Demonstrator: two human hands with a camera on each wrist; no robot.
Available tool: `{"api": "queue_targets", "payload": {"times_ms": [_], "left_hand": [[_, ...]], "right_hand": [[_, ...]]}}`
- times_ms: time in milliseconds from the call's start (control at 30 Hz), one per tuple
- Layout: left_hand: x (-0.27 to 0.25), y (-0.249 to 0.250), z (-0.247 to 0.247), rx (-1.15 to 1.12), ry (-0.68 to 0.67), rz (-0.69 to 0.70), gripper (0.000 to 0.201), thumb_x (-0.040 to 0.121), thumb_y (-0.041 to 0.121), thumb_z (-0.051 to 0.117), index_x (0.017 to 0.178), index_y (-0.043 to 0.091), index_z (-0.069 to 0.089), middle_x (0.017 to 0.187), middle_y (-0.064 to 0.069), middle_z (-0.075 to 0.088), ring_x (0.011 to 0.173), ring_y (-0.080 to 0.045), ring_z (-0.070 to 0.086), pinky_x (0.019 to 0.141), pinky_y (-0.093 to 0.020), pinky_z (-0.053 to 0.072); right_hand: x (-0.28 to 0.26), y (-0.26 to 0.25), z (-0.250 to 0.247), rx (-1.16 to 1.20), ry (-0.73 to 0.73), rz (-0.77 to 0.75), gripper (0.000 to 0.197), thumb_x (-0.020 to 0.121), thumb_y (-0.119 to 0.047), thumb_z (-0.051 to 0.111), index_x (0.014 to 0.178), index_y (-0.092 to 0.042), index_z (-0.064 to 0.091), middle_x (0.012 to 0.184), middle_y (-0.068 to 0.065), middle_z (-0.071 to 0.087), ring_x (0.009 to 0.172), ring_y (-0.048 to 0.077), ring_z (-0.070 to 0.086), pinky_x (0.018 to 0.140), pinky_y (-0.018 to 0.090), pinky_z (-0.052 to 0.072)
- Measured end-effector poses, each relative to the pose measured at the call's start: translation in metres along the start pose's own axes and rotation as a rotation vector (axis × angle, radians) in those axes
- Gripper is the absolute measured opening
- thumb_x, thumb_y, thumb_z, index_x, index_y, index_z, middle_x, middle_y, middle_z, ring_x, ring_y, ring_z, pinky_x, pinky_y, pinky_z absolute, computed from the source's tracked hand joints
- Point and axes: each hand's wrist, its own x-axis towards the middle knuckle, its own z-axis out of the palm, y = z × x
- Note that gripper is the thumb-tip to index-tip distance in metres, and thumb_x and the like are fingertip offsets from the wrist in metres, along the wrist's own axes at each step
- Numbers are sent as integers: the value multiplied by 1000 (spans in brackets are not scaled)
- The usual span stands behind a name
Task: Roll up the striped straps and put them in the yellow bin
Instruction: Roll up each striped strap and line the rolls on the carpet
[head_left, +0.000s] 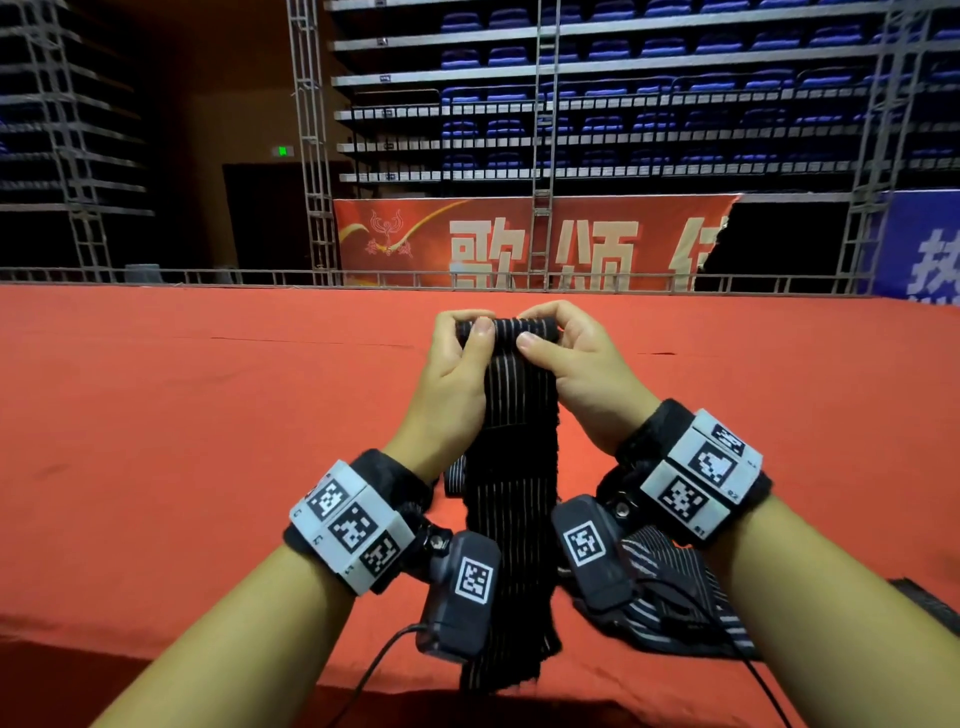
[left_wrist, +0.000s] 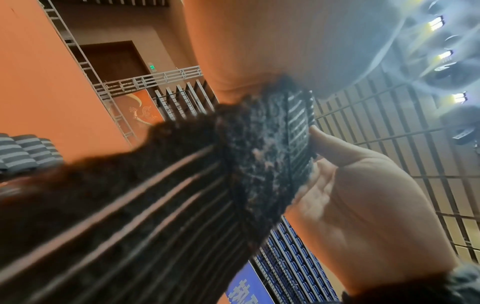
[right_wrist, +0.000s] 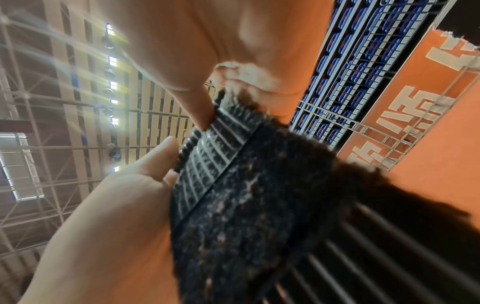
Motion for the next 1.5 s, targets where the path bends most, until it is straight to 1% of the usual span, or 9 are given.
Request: {"api": "queue_targets", "payload": {"times_ms": [133, 267, 467, 667, 800, 1000, 1100, 1333, 1500], "left_hand": [[2, 0, -4, 95, -15, 91, 15, 95, 27, 46, 101, 15, 53, 97, -3, 58, 91, -17, 58, 86, -44, 50], [-1, -2, -8, 174, -59, 158, 11, 99, 14, 46, 106, 9, 53, 98, -3, 59, 90, -12, 58, 83, -36, 50], [-1, -8, -4, 66, -33, -8, 15, 104, 17, 43, 107, 8, 54, 99, -7, 60, 92, -15, 60, 87, -40, 50], [-1, -12, -2, 57, -42, 15, 23, 93, 33, 47, 111, 18, 52, 112, -17, 60, 107, -34, 62, 93, -50, 52], [-4, -14, -4, 10, -36, -34, 26, 90, 35, 49, 106, 14, 50, 102, -7, 59, 95, -20, 61, 90, -48, 51], [-4, -16, -7, 94, -43, 95, 6, 98, 21, 44, 103, 19, 45, 98, 1, 53, 89, -9, 54, 81, -29, 49], [-4, -18, -8, 95, -50, 93, 11, 93, 27, 44, 103, 26, 44, 101, 2, 51, 91, -9, 53, 82, -28, 49], [-3, -17, -7, 17, -30, -7, 8, 103, 16, 44, 106, 11, 49, 96, -2, 55, 90, -12, 56, 80, -32, 50], [-5, -15, -8, 68, -88, 30, 18, 89, 23, 48, 105, 15, 52, 97, -4, 56, 88, -12, 56, 79, -33, 51]], "right_hand": [[-2, 2, 1, -27, 25, -19, 19, 92, 10, 48, 100, -7, 51, 85, 5, 53, 73, 11, 54, 64, 20, 49], [-2, 3, 1, 10, 56, 61, 5, 98, -14, 53, 95, -10, 52, 85, 5, 54, 67, 8, 56, 57, 19, 48], [-3, 9, -1, -18, 36, 13, 13, 93, 2, 52, 97, -11, 53, 90, 10, 54, 81, 18, 55, 70, 30, 49], [-2, 12, 5, 51, 41, 148, 17, 100, -22, 50, 102, -6, 51, 88, 5, 59, 76, 14, 60, 63, 20, 51], [-2, 11, 1, 39, 42, 48, 1, 97, -6, 52, 97, -6, 52, 85, 7, 55, 78, 17, 56, 69, 28, 50], [-3, 12, 7, 31, 42, 177, 25, 101, -33, 47, 102, -10, 53, 83, 2, 58, 68, 10, 58, 57, 20, 49], [-3, 12, 7, 10, 70, 145, 20, 101, -23, 48, 88, -9, 55, 74, 1, 57, 58, 5, 56, 52, 17, 46], [-5, 14, 1, -9, 18, 65, 9, 98, -6, 50, 95, -8, 59, 89, 11, 60, 80, 20, 59, 71, 31, 52], [-4, 17, 1, -51, 71, 93, 15, 98, -22, 54, 86, -12, 56, 75, 2, 54, 59, 4, 53, 52, 15, 42]]}}
